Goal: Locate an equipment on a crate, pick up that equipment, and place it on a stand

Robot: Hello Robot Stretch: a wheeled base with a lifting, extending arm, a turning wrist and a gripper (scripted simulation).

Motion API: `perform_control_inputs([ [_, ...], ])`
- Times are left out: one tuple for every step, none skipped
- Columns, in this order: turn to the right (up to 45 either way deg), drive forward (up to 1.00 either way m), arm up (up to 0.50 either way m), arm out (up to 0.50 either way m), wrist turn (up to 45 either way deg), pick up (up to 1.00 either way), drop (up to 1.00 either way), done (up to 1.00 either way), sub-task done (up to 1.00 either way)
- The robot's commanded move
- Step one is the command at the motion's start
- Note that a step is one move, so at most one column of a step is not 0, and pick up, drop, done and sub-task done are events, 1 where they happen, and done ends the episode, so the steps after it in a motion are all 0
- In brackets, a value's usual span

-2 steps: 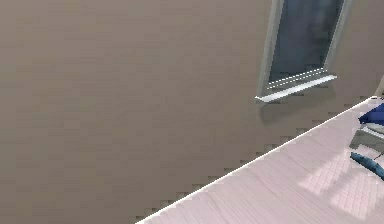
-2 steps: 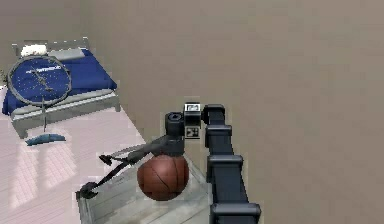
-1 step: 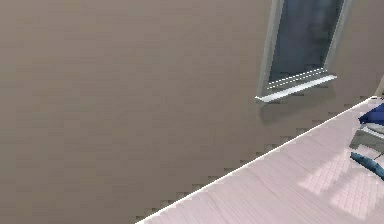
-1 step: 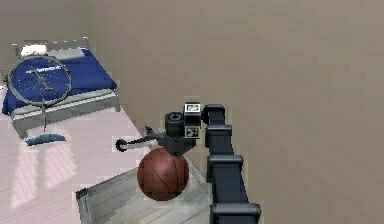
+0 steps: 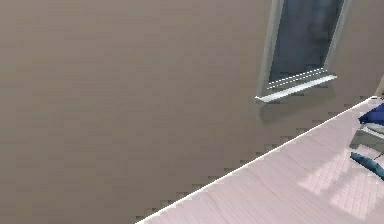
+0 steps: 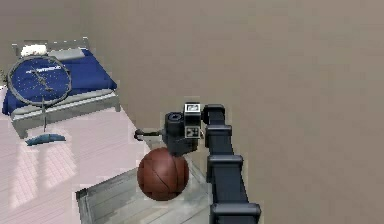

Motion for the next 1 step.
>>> perform_control_inputs([
  [0.0,0.00,-0.30,0.00,0.0,0.00,0.00,0.00,0.00],
])
